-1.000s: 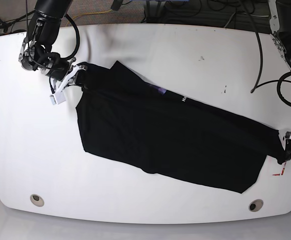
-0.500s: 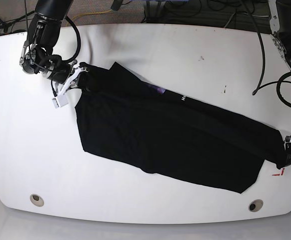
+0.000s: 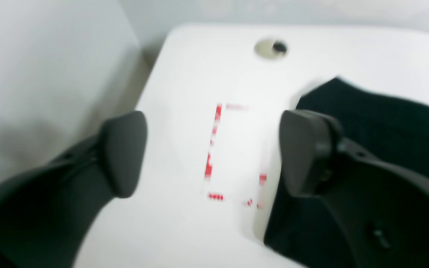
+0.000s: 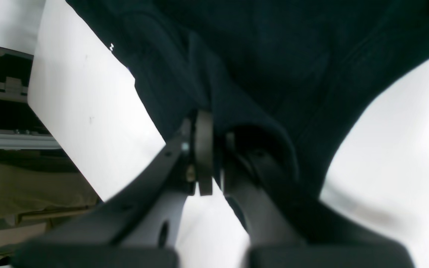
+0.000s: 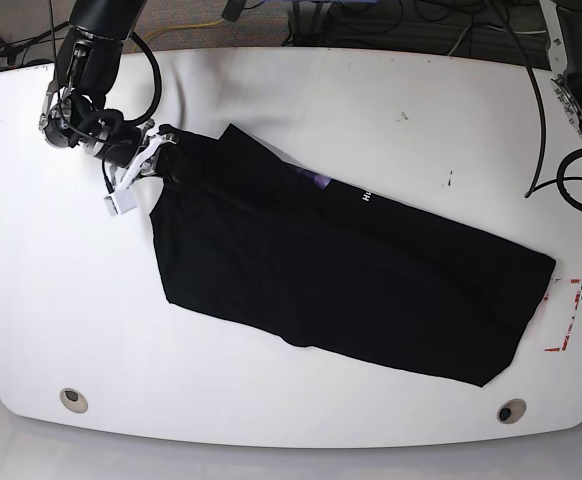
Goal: Fold the T-shirt properly
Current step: 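Regrasp the folded shirt edges with both grippers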
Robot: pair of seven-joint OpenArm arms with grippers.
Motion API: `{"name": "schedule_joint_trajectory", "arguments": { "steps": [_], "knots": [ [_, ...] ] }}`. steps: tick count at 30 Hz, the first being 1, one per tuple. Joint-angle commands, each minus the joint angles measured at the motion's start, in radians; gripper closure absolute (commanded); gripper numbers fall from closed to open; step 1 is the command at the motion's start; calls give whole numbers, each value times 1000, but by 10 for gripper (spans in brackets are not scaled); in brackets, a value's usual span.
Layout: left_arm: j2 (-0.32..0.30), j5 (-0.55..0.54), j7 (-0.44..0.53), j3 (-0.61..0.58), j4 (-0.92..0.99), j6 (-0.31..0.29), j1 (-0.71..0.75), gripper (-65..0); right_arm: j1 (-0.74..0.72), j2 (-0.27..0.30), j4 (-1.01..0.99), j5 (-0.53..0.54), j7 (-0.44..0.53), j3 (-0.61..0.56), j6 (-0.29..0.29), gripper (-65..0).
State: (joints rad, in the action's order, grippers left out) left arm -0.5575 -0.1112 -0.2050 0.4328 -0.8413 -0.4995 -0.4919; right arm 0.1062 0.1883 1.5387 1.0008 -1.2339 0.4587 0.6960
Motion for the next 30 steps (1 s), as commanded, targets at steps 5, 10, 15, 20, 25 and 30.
{"name": "schedule_joint_trajectory", "arguments": {
  "steps": [5,10,15,20,25,30],
  "knots": [
    [-26,-23,37,2,-16,29,-31,-571,-9,12,23,30,18,4,2,0],
    [-25,-23,37,-39,-20,-8,-29,-568,-9,12,24,30,18,4,2,0],
    [-20,-23,37,-104,-20,-34,35,-567,-13,12,52,30,18,4,2,-27],
    [24,-17,37,-116,-14,-34,74,-567,-15,26,89,30,18,4,2,-165],
    [37,-17,37,-125,-11,-34,123,-567,-12,32,121,30,18,4,2,-273],
    [55,-17,39,-191,41,-34,121,-567,-20,33,156,31,18,12,2,-379]
  ]
}}
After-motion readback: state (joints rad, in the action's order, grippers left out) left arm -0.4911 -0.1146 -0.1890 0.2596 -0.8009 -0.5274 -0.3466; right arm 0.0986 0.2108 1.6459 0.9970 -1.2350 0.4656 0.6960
